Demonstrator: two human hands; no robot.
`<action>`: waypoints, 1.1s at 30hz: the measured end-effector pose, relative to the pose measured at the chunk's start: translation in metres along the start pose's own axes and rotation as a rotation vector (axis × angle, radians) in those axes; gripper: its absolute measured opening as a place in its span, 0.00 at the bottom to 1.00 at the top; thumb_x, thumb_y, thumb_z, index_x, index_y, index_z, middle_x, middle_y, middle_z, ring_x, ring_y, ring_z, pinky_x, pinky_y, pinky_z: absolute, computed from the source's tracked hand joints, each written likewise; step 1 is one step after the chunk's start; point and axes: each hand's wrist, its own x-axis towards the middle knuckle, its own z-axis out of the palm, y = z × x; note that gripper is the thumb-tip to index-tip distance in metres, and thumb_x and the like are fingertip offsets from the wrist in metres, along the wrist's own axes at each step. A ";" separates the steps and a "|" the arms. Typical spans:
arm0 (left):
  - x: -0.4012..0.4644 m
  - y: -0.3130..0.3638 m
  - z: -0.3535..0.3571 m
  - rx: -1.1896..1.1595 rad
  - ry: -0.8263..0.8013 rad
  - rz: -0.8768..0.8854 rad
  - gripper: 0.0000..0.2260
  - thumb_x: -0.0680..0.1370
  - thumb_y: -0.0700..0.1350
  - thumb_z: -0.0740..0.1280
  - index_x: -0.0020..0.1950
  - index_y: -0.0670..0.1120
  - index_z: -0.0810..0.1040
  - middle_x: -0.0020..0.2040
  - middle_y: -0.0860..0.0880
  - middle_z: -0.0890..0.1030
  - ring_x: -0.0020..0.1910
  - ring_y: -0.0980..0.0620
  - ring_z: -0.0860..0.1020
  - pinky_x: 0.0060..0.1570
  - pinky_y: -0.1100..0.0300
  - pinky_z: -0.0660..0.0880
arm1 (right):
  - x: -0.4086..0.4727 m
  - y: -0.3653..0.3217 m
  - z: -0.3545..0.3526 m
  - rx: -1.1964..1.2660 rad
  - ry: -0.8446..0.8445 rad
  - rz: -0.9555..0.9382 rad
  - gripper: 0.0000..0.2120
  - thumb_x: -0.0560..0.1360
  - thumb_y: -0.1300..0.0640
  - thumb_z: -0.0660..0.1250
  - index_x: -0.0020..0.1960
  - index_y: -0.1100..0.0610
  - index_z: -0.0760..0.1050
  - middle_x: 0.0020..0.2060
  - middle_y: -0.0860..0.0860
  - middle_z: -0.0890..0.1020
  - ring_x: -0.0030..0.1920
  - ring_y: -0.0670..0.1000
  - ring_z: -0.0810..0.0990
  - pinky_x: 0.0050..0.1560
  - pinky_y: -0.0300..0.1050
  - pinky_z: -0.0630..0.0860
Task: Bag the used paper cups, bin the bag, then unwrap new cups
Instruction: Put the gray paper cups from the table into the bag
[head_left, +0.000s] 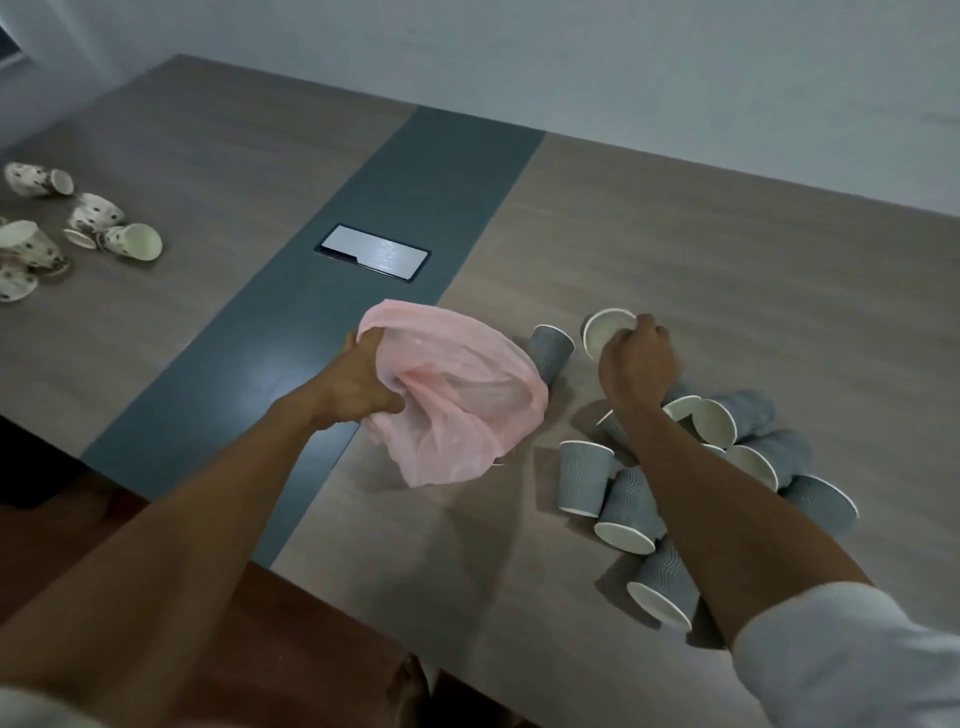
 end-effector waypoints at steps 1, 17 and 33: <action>0.000 0.001 0.000 -0.021 -0.012 -0.003 0.48 0.70 0.39 0.76 0.83 0.58 0.54 0.70 0.52 0.62 0.62 0.40 0.74 0.31 0.56 0.80 | -0.002 -0.010 -0.008 0.147 0.027 0.037 0.13 0.79 0.57 0.58 0.56 0.63 0.77 0.53 0.63 0.81 0.51 0.65 0.80 0.48 0.54 0.71; -0.010 -0.012 -0.008 -0.221 -0.092 -0.016 0.49 0.69 0.37 0.78 0.82 0.58 0.53 0.69 0.47 0.69 0.61 0.42 0.78 0.33 0.60 0.80 | -0.056 -0.043 0.035 0.336 -0.352 -0.036 0.09 0.78 0.61 0.58 0.55 0.57 0.74 0.51 0.60 0.82 0.49 0.63 0.81 0.49 0.54 0.77; -0.008 -0.006 -0.015 -0.228 -0.122 0.053 0.50 0.71 0.33 0.76 0.82 0.62 0.52 0.66 0.49 0.73 0.58 0.47 0.79 0.35 0.64 0.79 | -0.009 -0.037 0.044 0.626 -0.264 0.105 0.09 0.79 0.51 0.59 0.49 0.56 0.73 0.40 0.52 0.75 0.42 0.54 0.72 0.42 0.48 0.66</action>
